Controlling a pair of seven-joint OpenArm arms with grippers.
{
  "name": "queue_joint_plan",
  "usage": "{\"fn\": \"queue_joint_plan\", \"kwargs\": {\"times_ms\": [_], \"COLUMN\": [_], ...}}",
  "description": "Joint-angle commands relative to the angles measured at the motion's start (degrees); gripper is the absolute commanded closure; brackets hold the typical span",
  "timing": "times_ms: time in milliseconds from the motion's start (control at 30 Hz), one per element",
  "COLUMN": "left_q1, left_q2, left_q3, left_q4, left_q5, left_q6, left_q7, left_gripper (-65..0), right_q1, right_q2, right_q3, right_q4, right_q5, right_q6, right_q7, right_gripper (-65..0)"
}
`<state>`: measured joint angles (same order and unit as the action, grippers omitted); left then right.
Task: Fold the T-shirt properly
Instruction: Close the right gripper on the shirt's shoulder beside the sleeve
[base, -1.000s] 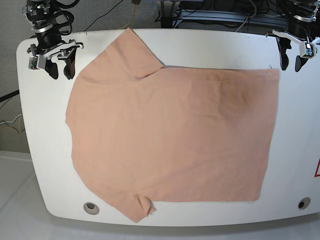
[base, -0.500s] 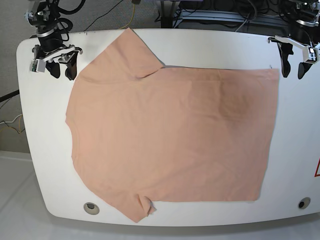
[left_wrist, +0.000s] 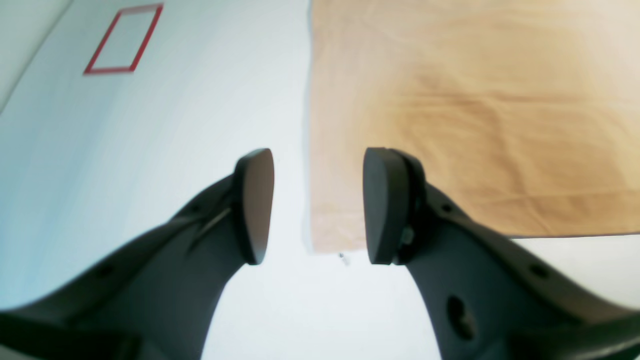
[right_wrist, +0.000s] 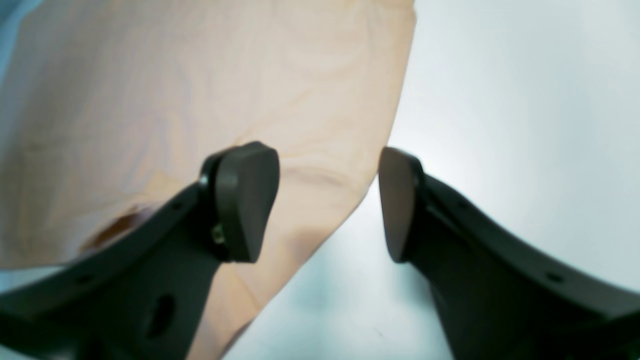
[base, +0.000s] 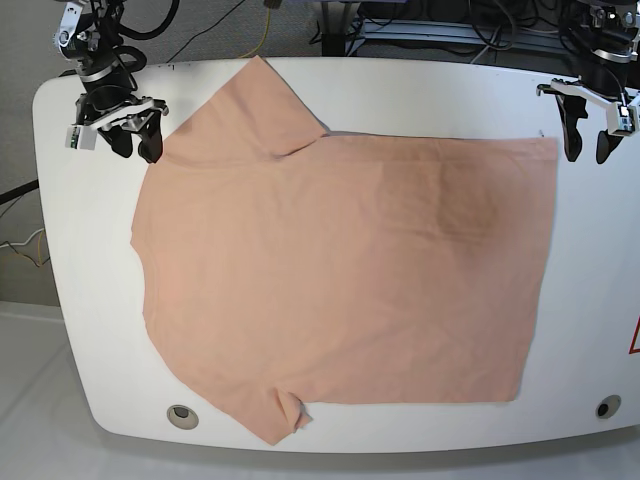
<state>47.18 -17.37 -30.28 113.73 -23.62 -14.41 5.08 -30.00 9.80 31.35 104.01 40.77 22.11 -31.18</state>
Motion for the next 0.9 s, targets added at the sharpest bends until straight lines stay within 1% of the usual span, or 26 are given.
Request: {"fn": "queue_joint_plan", "kwargs": {"times_ms": [0,133,200,533,667,800,867], "left_q1": [0.9,0.9,0.6,1.1,0.8,0.2,-1.5], "left_q2": [-0.3,-0.2,-0.4,0.0,0.1,0.5,1.2], "left_q3": [-0.4,-0.5,-0.8,-0.9,-1.0,-1.3,-1.5], "left_q4": [0.9,1.1,1.1,0.8,0.6,0.2,-0.1], "left_q5": [-0.1,-0.3,-0.8,-0.8,-0.8,-0.9,-0.9], "left_q6": [0.0,-0.1,-0.1,0.0,0.0,0.0,0.2], "left_q7": [-2.0,-1.9,-1.9,-1.8,-1.4,1.2,4.4], "left_gripper": [-25.6,-25.3,-25.7,-26.0,-26.4,-27.5,-27.7], "right_q1": [0.0,0.2,0.8,0.7,0.6,0.6,0.7], "right_q2": [0.6,0.5,0.6,0.9,1.1,1.5,1.6], "right_q3": [0.2,0.2,-0.1,0.1,0.0,-0.1,-0.6], "right_q4": [-0.3,-1.7,-4.1,-4.8,-4.9,-5.1,-5.3], "right_q5": [1.4,2.9,4.9,10.8,11.1,10.7,9.5], "right_q6": [0.7,0.6,0.2,0.4,0.4,0.3,0.0], "right_q7": [1.8,1.6,0.8,-2.4,-3.2,-4.0,-3.7], "right_gripper": [-33.4,-33.4,-33.6,-33.9,-33.9,-33.9,-33.8]}}
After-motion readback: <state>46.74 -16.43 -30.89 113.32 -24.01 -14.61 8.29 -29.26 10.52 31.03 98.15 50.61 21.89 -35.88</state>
